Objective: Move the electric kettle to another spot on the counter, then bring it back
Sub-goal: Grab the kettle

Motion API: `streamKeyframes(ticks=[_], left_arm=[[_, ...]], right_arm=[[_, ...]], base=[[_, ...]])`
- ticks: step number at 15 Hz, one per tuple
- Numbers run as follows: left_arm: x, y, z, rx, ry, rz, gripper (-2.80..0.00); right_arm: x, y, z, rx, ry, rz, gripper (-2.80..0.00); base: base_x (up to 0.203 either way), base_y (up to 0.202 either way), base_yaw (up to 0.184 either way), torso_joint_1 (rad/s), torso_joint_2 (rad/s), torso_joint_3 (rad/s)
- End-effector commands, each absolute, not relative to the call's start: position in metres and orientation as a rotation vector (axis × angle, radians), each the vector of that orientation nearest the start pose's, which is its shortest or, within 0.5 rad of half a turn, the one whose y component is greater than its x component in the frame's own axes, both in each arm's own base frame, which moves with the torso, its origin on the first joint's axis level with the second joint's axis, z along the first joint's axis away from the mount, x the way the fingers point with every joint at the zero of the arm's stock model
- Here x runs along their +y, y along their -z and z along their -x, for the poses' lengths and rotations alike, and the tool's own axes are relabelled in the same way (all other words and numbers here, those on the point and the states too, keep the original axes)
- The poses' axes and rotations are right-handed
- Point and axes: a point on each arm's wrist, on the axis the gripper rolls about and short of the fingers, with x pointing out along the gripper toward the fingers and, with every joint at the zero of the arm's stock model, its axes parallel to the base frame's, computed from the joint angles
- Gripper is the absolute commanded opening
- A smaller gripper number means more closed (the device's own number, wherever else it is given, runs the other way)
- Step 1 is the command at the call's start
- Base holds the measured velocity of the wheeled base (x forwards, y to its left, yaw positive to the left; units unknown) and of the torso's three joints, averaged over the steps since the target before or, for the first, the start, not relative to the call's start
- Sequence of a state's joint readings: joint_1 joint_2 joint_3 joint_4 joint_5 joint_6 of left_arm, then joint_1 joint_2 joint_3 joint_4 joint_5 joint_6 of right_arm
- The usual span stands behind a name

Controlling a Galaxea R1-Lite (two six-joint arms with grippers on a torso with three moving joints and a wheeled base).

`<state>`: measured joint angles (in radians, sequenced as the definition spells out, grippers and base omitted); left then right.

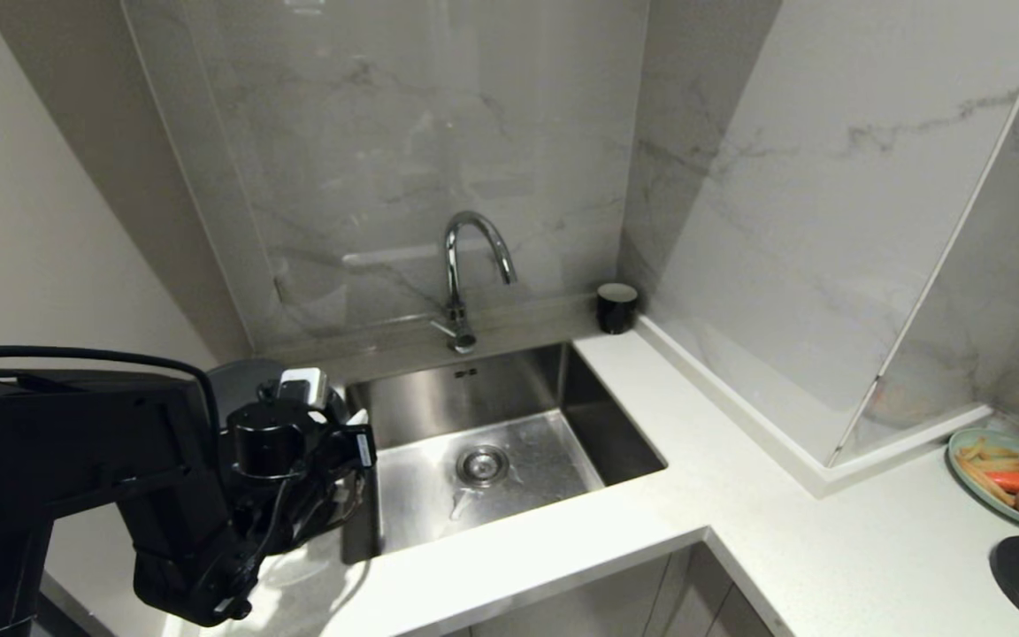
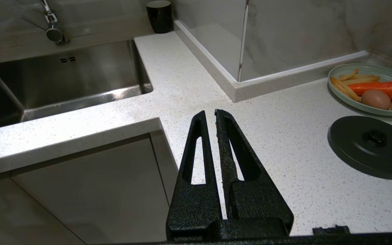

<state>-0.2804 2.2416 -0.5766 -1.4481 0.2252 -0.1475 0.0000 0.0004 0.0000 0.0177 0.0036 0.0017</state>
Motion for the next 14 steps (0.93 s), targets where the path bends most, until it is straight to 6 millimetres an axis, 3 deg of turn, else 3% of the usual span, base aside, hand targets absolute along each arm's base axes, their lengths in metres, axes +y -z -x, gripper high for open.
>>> streamKeyframes(ticks=[1,4,14], left_arm=[[-0.091,-0.040,-0.332,0.184,0.039,0.087,-2.80],[-0.093,-0.054,-0.328,0.145,0.025,0.070,-2.80],[-0.102,-0.068,-0.322,0.103,0.031,0.008,-2.80]], right_arm=[[0.000,-0.074,0.023,0.018,-0.005,-0.002,-2.80],[0.000,-0.074,0.023,0.019,-0.004,-0.002,-2.80],[0.000,-0.074,0.023,0.018,-0.003,-0.002,-2.80]], base=[[0.000,0.000,0.000,0.000,0.00,0.000],[0.000,0.000,0.000,0.000,0.00,0.000],[0.000,0.000,0.000,0.000,0.00,0.000]])
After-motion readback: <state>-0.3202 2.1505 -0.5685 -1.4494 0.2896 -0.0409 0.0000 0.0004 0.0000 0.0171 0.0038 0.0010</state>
